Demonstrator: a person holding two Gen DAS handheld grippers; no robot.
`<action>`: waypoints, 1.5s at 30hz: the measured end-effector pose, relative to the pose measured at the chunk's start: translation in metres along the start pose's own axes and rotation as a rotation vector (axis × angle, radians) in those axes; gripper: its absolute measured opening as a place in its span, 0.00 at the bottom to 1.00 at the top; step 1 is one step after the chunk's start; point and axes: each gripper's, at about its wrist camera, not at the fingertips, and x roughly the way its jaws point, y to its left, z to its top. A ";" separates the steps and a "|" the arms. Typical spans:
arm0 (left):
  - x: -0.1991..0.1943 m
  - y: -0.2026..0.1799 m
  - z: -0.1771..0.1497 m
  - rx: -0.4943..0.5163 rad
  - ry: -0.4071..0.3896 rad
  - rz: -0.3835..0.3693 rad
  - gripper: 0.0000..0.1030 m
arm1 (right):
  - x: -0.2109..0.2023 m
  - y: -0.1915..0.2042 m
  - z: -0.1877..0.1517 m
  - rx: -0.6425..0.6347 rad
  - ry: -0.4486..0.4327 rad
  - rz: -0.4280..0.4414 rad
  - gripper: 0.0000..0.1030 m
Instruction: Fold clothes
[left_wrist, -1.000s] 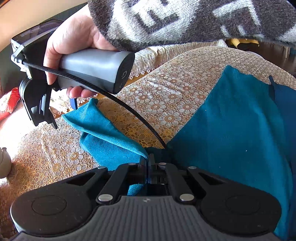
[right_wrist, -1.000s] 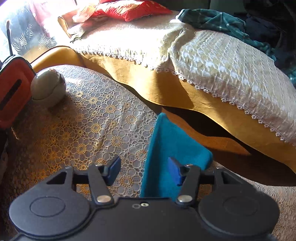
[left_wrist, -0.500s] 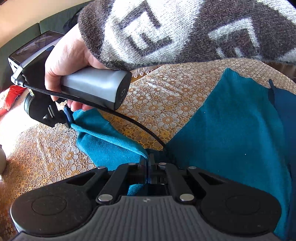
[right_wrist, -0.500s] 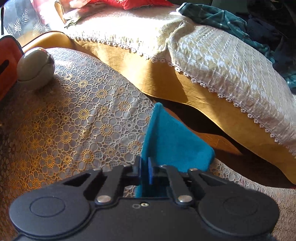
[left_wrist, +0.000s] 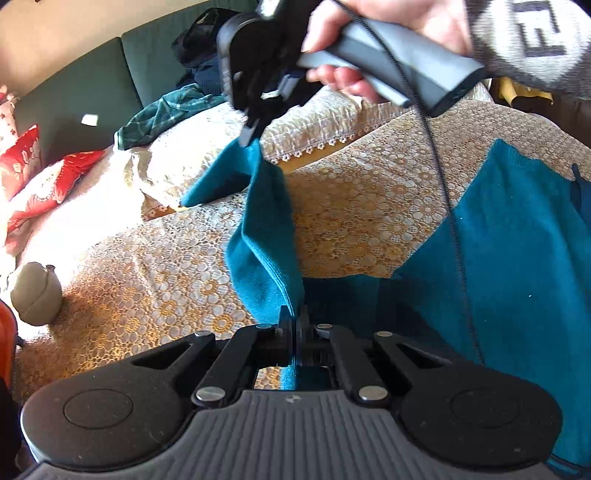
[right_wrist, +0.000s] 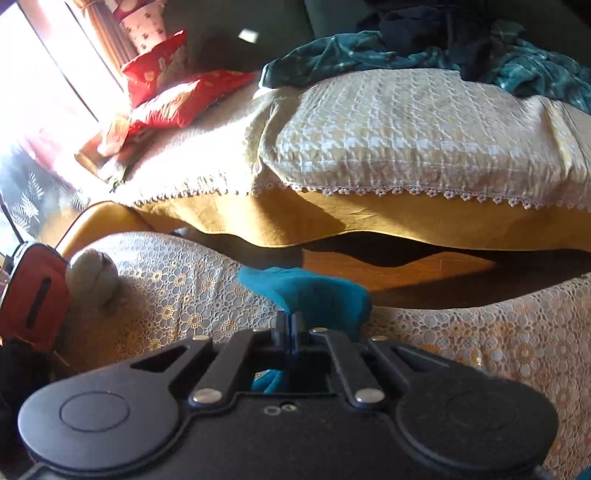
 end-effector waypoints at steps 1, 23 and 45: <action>-0.003 0.003 0.001 -0.004 -0.003 0.011 0.00 | -0.010 -0.009 -0.002 0.035 -0.020 0.009 0.18; -0.028 -0.045 0.031 0.322 -0.131 0.212 0.01 | -0.203 -0.114 -0.103 0.347 -0.228 0.140 0.37; -0.052 -0.063 0.002 0.406 -0.300 0.206 0.01 | -0.223 -0.099 -0.131 0.308 -0.273 0.124 0.45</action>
